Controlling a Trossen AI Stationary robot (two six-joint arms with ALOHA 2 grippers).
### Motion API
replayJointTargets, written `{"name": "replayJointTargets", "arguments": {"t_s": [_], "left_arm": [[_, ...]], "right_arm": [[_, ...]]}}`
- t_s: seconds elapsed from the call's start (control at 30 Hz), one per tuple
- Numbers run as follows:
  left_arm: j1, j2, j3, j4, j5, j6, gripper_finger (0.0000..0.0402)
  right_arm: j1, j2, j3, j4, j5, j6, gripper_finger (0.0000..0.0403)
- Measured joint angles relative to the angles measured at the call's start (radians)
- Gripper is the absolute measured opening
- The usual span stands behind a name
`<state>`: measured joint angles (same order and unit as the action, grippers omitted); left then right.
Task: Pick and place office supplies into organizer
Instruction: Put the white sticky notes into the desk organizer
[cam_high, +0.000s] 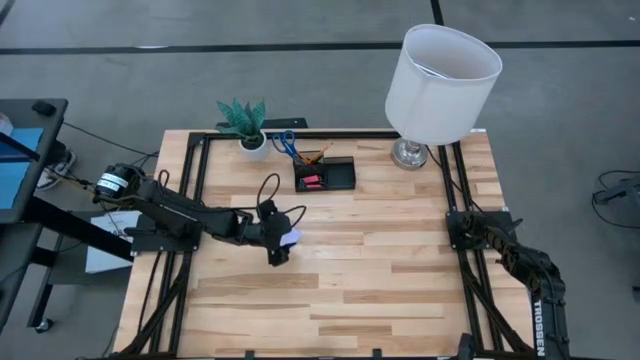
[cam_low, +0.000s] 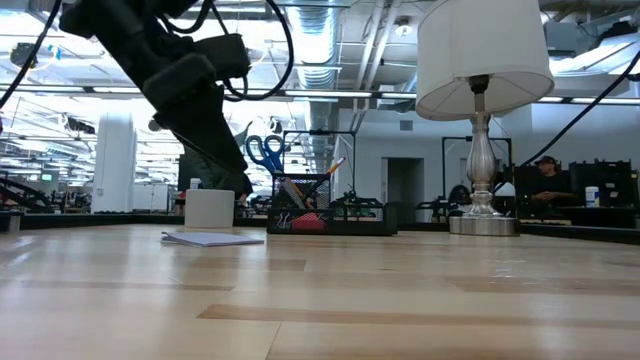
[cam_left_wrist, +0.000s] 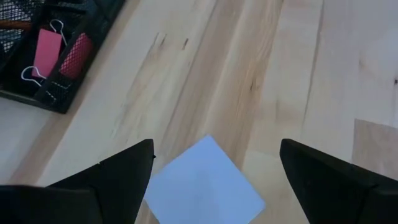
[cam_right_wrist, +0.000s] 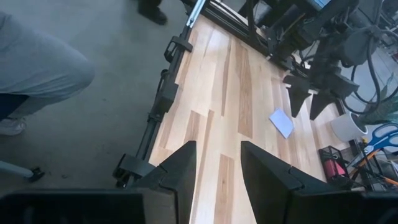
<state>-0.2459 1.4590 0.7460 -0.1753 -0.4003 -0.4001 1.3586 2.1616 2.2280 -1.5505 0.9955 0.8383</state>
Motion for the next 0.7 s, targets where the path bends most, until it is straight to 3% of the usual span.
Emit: {"name": "replayJointTargets", "arguments": {"t_s": [0.2, 0.4, 0.7], "left_arm": [[0.004, 0.0, 0.0, -0.001, -0.009, 0.0, 0.0342], [0.003, 0.0, 0.0, -0.016, 0.062, 0.12, 0.0342], [0.009, 0.0, 0.0, -0.078, 0.086, 0.065, 0.0393]], "right_arm": [[0.0, 0.0, 0.0, 0.0, 0.0, 0.0, 0.0118], [0.0, 0.0, 0.0, 0.005, 0.0, 0.002, 0.0118], [-0.01, 0.0, 0.0, 0.015, 0.0, 0.002, 0.0118]]}}
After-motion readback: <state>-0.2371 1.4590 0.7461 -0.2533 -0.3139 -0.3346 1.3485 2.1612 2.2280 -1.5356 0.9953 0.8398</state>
